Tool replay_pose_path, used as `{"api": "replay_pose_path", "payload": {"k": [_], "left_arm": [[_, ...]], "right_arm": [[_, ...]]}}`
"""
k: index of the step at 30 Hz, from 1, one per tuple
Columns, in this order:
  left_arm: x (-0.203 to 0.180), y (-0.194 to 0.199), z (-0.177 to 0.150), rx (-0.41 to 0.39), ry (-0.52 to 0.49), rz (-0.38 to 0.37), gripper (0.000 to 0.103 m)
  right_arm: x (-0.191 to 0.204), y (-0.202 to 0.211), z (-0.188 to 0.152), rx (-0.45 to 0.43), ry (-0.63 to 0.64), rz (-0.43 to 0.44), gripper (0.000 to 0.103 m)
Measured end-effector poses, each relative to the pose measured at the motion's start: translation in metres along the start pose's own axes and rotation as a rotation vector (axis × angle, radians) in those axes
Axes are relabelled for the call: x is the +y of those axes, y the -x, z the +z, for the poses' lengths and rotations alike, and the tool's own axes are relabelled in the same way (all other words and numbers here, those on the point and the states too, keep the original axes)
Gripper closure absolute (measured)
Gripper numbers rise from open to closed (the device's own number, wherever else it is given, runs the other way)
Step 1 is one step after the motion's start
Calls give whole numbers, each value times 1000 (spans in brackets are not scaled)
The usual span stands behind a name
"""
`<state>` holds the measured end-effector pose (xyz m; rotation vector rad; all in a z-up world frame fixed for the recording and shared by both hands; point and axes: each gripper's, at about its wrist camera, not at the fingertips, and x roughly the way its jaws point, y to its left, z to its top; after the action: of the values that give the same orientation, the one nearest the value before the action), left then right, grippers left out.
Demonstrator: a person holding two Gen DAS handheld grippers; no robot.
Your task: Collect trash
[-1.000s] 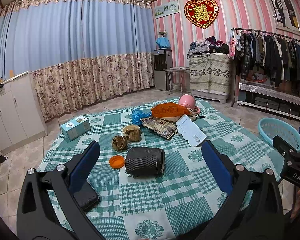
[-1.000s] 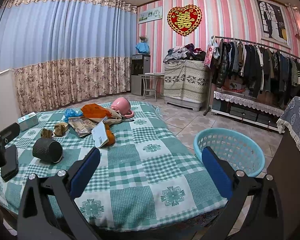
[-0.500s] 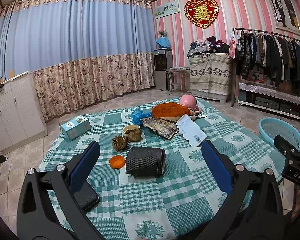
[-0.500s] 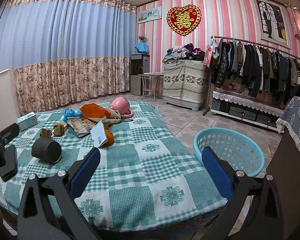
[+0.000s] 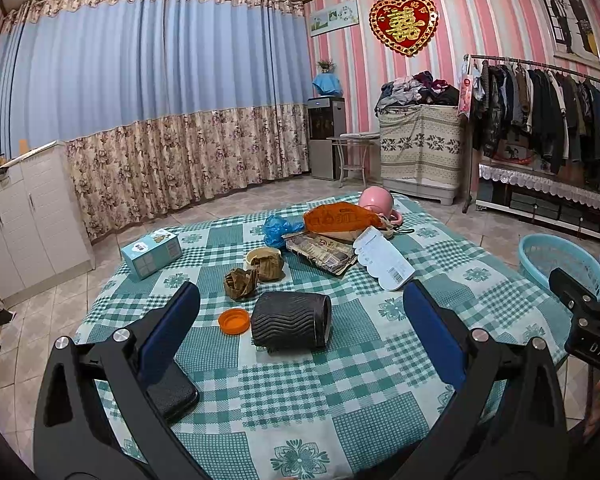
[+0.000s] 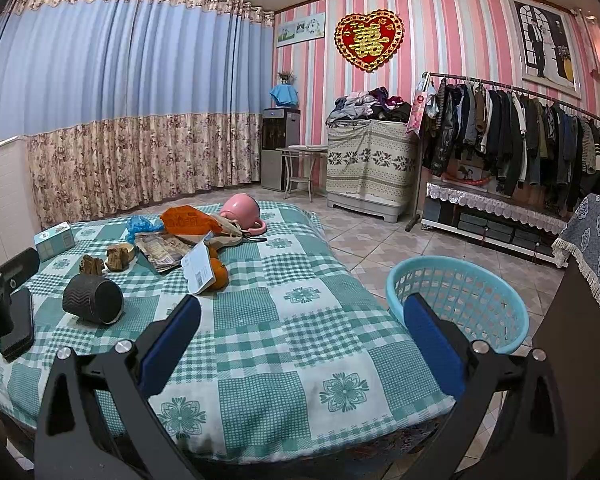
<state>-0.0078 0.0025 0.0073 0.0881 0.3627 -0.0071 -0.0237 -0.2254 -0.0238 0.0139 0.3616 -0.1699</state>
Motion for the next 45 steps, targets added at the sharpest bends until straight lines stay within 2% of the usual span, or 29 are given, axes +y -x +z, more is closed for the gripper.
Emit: {"api": "replay_pose_path", "payload": {"k": [45], "left_arm": [[1,-1,1,0,2,0,5]], "right_arm": [[-1,-1,-3,0,2,-8,4]]}}
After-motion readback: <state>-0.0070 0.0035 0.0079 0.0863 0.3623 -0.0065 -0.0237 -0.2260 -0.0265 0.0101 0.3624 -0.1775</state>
